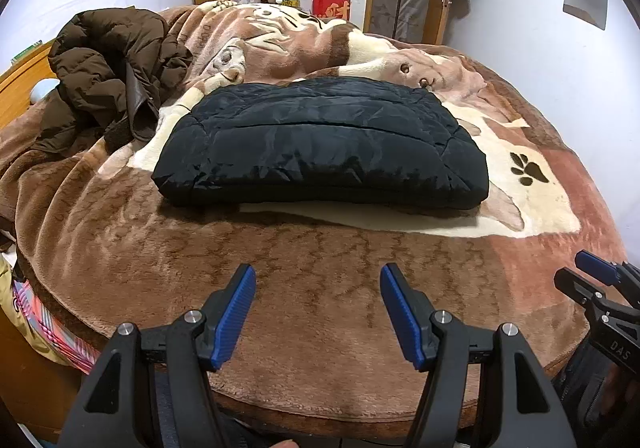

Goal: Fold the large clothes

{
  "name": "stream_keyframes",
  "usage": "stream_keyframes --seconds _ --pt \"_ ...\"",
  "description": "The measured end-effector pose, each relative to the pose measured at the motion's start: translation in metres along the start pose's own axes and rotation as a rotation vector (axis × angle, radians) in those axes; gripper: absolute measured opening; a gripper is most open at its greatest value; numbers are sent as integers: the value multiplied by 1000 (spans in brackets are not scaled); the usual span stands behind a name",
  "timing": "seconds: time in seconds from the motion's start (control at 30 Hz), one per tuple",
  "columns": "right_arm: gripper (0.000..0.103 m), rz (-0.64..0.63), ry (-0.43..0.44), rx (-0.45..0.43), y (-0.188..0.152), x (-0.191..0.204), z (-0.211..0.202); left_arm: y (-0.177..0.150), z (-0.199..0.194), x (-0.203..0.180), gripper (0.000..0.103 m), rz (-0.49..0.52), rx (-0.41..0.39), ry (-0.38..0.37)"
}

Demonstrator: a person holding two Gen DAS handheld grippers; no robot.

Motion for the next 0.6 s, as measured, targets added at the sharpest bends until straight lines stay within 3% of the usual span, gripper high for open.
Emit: stream_keyframes --seconds 0.6 --pt "54 1 0 1 -1 -6 2 -1 2 -1 67 9 8 13"
Point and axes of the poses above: each gripper's, at about its wrist camera, not at the fingertips, and z roughly the way its jaws point, x to its left, y to its top, the point moved 1 cm from there along z, roughly the way its jaws point, and after that the axes turned 7 degrees about y, right-handed, at the moved point
